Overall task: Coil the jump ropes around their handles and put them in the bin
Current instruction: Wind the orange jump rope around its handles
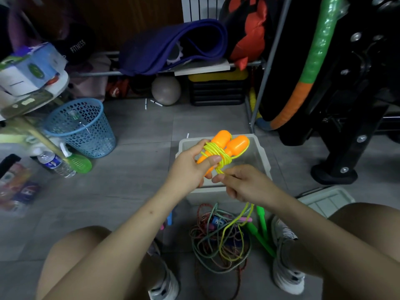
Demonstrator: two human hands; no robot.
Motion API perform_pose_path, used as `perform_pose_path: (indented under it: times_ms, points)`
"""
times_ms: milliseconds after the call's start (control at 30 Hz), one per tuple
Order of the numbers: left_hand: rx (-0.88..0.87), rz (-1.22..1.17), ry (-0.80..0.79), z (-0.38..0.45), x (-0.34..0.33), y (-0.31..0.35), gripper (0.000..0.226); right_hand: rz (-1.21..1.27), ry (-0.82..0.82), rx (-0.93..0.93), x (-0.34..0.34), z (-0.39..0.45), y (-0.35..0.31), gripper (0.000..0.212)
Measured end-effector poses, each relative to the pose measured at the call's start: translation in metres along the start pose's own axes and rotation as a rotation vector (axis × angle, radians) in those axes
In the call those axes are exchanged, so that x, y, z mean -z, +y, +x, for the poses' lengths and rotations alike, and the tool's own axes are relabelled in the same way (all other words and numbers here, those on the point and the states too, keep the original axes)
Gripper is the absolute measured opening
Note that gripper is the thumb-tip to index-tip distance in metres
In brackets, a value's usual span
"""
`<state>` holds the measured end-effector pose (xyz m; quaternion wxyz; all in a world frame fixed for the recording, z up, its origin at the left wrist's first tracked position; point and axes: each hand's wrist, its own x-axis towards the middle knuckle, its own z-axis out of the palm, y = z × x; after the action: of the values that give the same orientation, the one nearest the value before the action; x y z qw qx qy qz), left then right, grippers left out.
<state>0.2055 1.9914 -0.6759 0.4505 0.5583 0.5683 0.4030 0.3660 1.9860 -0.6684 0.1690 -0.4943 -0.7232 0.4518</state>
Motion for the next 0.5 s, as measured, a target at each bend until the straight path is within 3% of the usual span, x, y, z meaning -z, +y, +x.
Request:
perform_pose_path:
  times_ms: [200, 300, 367, 500]
  points:
    - [-0.073, 0.433, -0.176, 0.006, 0.008, -0.019, 0.061, -0.499, 0.086, 0.273, 0.021, -0.012, -0.004, 0.027]
    - [-0.062, 0.471, -0.373, 0.001, 0.004, -0.017, 0.059, -0.497, 0.199, 0.345, 0.030, -0.012, -0.003, 0.037]
    - [-0.092, 0.455, -0.468, -0.003, 0.001, -0.010, 0.046, -0.430, 0.253, 0.351, 0.033, -0.008, 0.000, 0.046]
    - [-0.066, 0.334, -0.533, -0.010, 0.001, 0.001, 0.029, -0.297, 0.343, 0.336, 0.034, 0.002, 0.008, 0.043]
